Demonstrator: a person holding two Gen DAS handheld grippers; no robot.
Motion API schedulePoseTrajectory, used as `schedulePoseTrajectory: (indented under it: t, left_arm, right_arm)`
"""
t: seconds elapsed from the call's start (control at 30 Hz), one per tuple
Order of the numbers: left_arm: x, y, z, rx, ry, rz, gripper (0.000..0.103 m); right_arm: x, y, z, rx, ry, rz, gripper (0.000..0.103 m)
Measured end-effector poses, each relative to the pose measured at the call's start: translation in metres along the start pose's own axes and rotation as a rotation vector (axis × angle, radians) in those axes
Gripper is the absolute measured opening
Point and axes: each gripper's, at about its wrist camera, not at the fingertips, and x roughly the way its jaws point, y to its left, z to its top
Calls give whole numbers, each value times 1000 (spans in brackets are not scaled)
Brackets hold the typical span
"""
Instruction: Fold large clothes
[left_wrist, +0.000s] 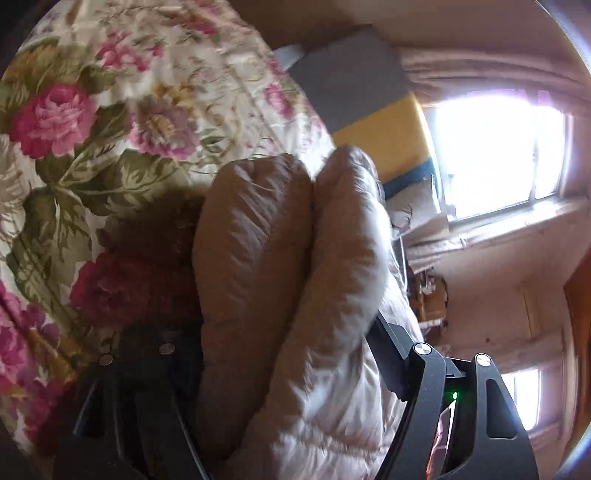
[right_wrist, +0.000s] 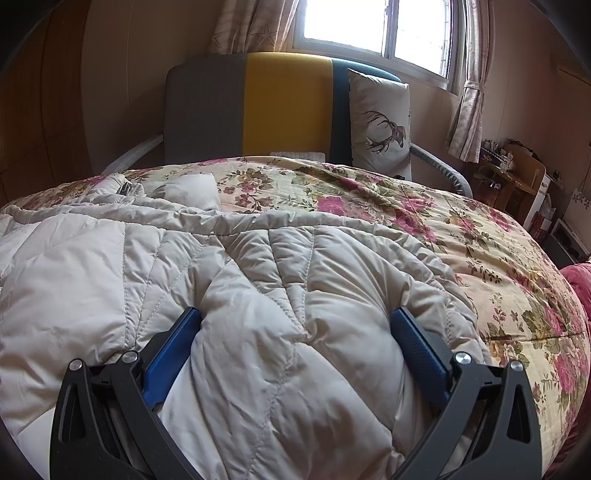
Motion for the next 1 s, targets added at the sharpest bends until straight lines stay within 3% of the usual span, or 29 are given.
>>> schedulePoseTrajectory:
  t: [0.13,0.2,0.3,0.37,0.43,0.53,0.63,0.67,0.7,0.8,0.93,1.0]
  left_arm:
    - [14,-23,-11,217,5,149,76]
    - [17,-31,-17,273,7,195,79]
    - [19,-32,-17,233,18,189,79]
    - [18,-33,-18,200,25,173,74]
    - [13,-35,-21,201,12,173,56]
    - [7,-33,-19,191,-27,158,45]
    - [9,-34,-21,234,-33,185,49]
    - [11,-33,-21,245,-33,196,55]
    - [13,-32,-21,245,-29,218,70]
    - [21,-30,-21,254,-15,193,80]
    - [25,-31,-20,246,0,213,79]
    - [25,-34,-22,235,-15,226,61]
  right_arm:
    - [0,0,0,1,-1,1,101]
    - [0,0,0,0,0,0,101]
    - [0,0,0,0,0,0,101]
    - [0,0,1,1,1,1,101]
    - [0,0,0,3,1,4,101]
    - [0,-1,0,5,2,6,101]
    - [0,-1,0,6,2,7,101]
    - [0,-1,0,6,2,6,101]
    - [0,-1,0,6,2,7,101]
    - [0,-1,0,6,2,6,101]
    - [1,0,-1,5,8,6,101]
    - [2,0,0,8,12,9,101]
